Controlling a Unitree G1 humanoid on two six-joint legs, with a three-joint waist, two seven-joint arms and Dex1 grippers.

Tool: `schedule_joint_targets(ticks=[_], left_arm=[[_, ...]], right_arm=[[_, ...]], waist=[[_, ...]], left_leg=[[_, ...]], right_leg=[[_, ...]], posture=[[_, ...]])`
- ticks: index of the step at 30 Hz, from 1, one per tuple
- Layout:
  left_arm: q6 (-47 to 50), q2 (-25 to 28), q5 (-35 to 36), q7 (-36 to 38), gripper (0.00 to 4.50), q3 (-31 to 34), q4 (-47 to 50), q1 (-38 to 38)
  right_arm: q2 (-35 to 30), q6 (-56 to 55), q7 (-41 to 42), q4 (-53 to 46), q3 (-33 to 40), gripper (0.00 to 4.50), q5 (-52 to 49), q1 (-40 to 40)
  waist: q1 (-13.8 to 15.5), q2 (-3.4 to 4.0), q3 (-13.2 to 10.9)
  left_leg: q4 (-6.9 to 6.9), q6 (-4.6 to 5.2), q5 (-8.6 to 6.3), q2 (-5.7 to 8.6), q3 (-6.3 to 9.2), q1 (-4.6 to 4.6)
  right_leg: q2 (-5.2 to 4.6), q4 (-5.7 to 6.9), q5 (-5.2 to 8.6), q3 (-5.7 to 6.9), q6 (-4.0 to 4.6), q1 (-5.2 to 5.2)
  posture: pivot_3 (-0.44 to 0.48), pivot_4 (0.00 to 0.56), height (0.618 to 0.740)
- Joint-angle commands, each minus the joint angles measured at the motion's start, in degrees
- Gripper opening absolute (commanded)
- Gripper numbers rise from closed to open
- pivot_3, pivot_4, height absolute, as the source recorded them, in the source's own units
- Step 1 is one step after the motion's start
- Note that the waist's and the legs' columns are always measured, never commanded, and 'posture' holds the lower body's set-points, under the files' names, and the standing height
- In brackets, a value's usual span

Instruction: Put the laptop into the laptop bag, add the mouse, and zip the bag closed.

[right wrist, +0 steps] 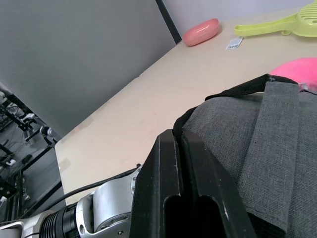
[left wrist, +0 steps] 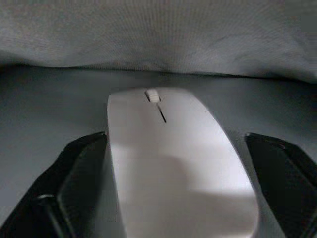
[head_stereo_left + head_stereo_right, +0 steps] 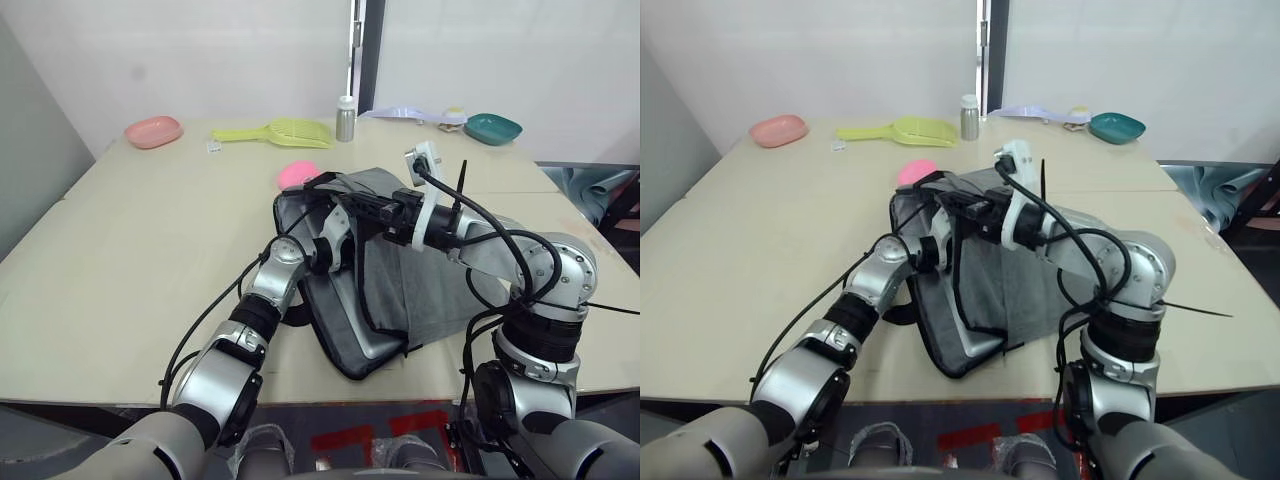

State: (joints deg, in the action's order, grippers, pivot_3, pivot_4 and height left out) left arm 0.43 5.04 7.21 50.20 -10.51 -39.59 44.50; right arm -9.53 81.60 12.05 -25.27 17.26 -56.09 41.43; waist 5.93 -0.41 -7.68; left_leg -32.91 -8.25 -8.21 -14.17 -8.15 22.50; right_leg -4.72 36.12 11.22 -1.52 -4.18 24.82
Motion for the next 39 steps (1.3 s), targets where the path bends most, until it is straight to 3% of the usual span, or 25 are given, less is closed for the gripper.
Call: schedule_joint_targets(ticks=[1,8,12,18,21,25,32,38,39], left_arm=[[0.6,2.0,1.5,1.9,4.46,1.7,3.5,-2.5],[11.6,9.8,7.7,6.8,4.46,3.6,23.2,-10.6],[20.3,19.3,12.4,9.3,4.46,8.2,34.2,-15.5],[29.7,33.9,18.8,13.5,4.46,16.6,39.3,-22.2],[33.9,37.9,22.4,14.5,4.46,20.9,38.5,-23.2],[37.1,39.6,25.4,14.1,4.46,24.2,35.9,-22.0],[31.4,34.9,21.6,10.5,4.50,21.3,24.0,-13.7],[21.6,26.7,15.7,8.5,4.50,17.7,7.0,-5.0],[20.4,26.0,14.9,8.6,4.50,17.3,4.6,-3.9]], right_arm=[[-0.1,-3.6,0.4,-1.7,0.2,0.00,-2.3,1.1],[-3.6,-5.7,3.3,-1.4,-3.6,0.00,-0.8,-0.6],[-8.3,-8.1,8.5,-1.7,-9.9,0.00,1.2,-2.9],[-20.1,-12.2,22.4,-4.2,-22.3,0.00,4.3,-7.9],[-23.6,-16.2,25.9,-3.0,-26.3,0.00,8.1,-9.8],[-25.1,-21.6,28.9,-1.0,-28.5,0.00,12.4,-11.3],[-27.6,-19.5,30.6,-3.7,-21.8,2.32,6.7,-14.5],[-31.7,-12.4,25.6,-5.4,-5.7,4.41,-5.4,-21.0],[-32.8,-12.0,25.0,-5.2,-3.5,4.49,-6.0,-22.5]], waist=[[-0.1,0.00,0.0],[0.1,0.07,0.0],[0.0,0.09,-0.1],[-0.1,0.19,-0.1],[0.2,0.20,-0.1],[0.0,0.19,-0.1],[0.3,0.17,-0.1],[1.1,0.13,-0.1],[1.2,0.13,-0.1]], left_leg=[[0.00,0.00,0.00,0.00,0.00,-0.02],[0.01,0.00,-0.01,-0.01,0.01,0.02],[0.01,0.00,-0.01,-0.01,0.04,0.12],[0.03,-0.02,-0.02,-0.03,0.05,0.10],[0.03,-0.02,-0.02,-0.02,0.10,0.17],[-0.11,-0.01,-0.02,-0.02,0.12,0.17],[-0.31,0.06,-0.01,0.00,0.16,0.24],[-0.37,0.17,0.02,0.05,0.22,0.31],[-0.38,0.19,0.02,0.05,0.22,0.32]], right_leg=[[0.00,0.02,0.01,-0.01,0.02,0.00],[-0.01,-0.01,0.19,0.03,0.33,0.01],[-0.01,-0.05,0.25,0.06,0.43,0.05],[0.02,-0.12,0.31,0.09,0.49,0.03],[0.00,-0.14,0.31,0.14,0.48,0.04],[0.00,-0.01,0.30,0.10,0.49,0.05],[-0.03,0.09,0.28,0.10,0.49,0.02],[-0.06,0.06,0.25,0.11,0.47,0.00],[-0.07,0.05,0.25,0.10,0.47,0.00]], posture=[[0.000,0.150,0.740],[0.000,0.150,0.740],[0.000,0.150,0.740],[0.000,0.150,0.740],[0.000,0.150,0.740],[0.000,0.150,0.740],[0.000,0.150,0.740],[0.000,0.150,0.740],[0.000,0.150,0.740]])
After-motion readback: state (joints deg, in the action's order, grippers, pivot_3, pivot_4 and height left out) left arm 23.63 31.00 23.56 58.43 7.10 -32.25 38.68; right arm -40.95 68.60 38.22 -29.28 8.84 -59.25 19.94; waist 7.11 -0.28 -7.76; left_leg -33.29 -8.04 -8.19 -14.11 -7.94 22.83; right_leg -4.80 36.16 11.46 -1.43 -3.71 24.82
